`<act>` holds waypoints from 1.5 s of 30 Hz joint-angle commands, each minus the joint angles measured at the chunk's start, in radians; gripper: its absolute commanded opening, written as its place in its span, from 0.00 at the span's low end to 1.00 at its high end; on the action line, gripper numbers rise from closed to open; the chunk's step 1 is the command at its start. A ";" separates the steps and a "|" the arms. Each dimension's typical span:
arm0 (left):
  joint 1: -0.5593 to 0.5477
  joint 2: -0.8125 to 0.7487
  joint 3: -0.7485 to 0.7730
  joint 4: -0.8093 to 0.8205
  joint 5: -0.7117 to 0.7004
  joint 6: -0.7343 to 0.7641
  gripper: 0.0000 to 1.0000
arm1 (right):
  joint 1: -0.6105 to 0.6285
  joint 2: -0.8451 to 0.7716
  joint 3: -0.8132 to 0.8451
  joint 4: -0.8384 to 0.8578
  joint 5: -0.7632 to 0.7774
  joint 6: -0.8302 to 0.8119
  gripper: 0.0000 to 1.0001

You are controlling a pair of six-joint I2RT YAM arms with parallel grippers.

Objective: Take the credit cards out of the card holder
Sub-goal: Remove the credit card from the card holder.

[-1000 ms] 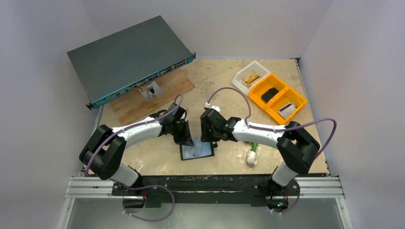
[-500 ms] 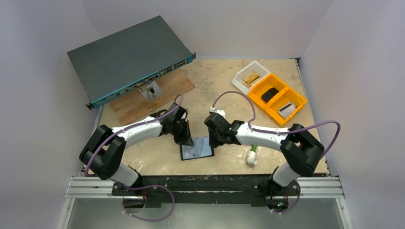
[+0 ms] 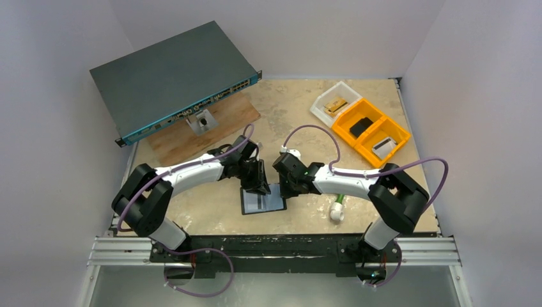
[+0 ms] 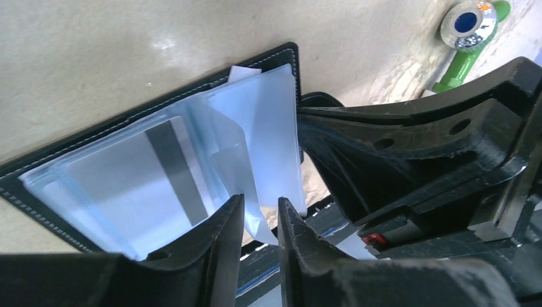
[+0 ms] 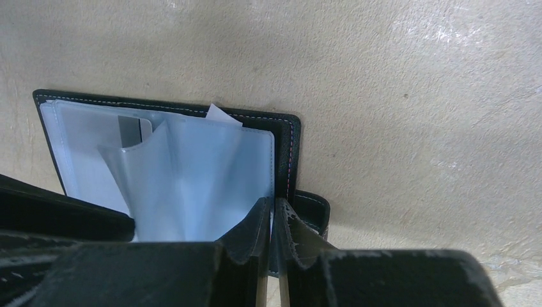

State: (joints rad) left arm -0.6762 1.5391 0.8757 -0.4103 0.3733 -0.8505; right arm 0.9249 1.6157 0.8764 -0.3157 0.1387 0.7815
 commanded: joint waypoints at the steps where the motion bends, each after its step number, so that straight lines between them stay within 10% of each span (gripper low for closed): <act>1: -0.014 0.033 0.044 0.054 0.054 -0.006 0.29 | -0.002 0.003 -0.010 0.036 -0.006 0.012 0.06; 15: -0.019 0.079 0.055 0.179 0.117 -0.035 0.65 | -0.001 -0.124 -0.008 -0.018 0.035 0.031 0.05; 27: -0.010 0.018 0.084 0.036 -0.012 0.000 0.67 | -0.001 -0.242 0.027 -0.073 0.063 0.036 0.18; 33: 0.047 -0.101 0.010 -0.053 -0.113 0.027 0.62 | 0.000 -0.229 0.021 0.025 -0.023 0.008 0.30; 45: 0.106 -0.159 -0.132 -0.052 -0.133 0.060 0.18 | 0.011 -0.026 0.036 0.264 -0.219 0.033 0.28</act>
State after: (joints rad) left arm -0.5743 1.3891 0.7563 -0.4690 0.2554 -0.8143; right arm 0.9302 1.5345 0.8700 -0.1677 -0.0040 0.8036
